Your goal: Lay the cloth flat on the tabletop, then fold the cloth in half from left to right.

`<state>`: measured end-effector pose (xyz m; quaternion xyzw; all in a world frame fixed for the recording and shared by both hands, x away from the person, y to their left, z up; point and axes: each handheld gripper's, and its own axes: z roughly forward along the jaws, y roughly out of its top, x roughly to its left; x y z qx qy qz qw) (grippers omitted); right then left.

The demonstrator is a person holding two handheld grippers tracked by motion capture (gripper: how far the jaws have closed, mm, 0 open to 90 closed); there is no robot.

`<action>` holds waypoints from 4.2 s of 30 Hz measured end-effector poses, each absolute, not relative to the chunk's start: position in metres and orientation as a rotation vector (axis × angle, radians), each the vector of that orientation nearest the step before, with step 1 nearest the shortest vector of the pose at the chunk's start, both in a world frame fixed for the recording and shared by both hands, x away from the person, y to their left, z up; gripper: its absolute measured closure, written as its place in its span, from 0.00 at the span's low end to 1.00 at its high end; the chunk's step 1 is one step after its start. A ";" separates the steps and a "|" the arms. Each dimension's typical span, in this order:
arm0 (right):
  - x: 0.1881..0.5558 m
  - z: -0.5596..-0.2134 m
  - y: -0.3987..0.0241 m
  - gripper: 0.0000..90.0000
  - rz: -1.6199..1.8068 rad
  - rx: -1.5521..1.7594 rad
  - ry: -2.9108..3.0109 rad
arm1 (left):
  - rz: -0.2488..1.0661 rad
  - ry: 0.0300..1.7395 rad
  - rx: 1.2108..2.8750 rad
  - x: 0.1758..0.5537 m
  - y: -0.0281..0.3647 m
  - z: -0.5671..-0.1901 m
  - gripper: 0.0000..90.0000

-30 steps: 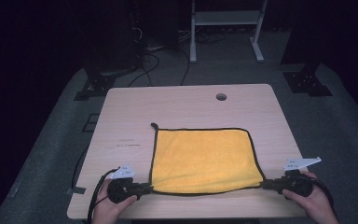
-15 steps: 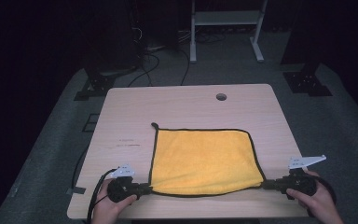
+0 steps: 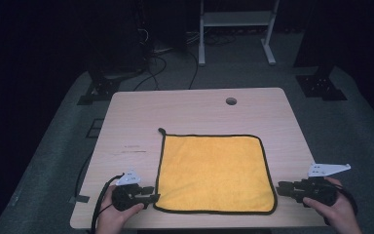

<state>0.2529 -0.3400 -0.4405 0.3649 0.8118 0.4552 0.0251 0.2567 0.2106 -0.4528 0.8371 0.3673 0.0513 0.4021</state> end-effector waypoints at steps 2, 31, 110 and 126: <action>0.255 -0.444 -0.336 0.68 1.396 1.106 2.511 | 0.162 0.918 2.116 0.258 0.209 -0.452 0.57; 0.333 -0.484 -0.341 0.32 0.948 1.316 2.151 | 0.384 1.020 2.050 0.319 0.213 -0.451 0.52; 0.336 -0.486 -0.343 0.23 0.973 1.347 2.153 | 0.280 1.155 1.866 0.343 0.231 -0.447 0.96; 0.336 -0.486 -0.343 0.22 0.973 1.348 2.153 | 0.174 1.050 1.862 0.352 0.191 -0.442 0.96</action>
